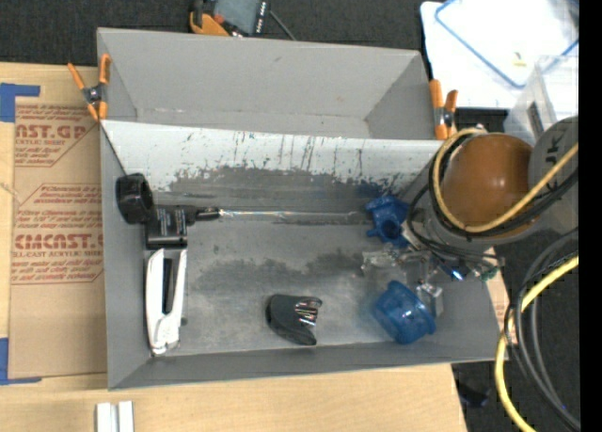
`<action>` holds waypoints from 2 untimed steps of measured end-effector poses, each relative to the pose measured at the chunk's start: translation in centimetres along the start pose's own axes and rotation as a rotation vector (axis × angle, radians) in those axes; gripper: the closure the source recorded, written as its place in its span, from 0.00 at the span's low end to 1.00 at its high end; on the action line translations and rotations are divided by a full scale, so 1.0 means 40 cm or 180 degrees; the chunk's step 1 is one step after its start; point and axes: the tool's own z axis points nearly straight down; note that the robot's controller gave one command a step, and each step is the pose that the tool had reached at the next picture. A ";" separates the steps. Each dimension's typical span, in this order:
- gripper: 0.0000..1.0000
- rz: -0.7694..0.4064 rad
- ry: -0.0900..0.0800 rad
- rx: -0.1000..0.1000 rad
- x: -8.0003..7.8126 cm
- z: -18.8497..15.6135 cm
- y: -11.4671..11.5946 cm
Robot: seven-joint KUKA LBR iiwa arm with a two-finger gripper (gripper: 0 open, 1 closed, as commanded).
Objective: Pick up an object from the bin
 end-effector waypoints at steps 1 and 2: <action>1.00 0.1984 -0.0012 -0.0007 -0.192 -0.010 0.112; 1.00 0.1985 -0.0012 -0.0006 -0.192 -0.010 0.112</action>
Offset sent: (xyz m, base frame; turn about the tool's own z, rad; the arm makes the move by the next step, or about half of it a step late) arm 0.0000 0.0000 0.0000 0.0000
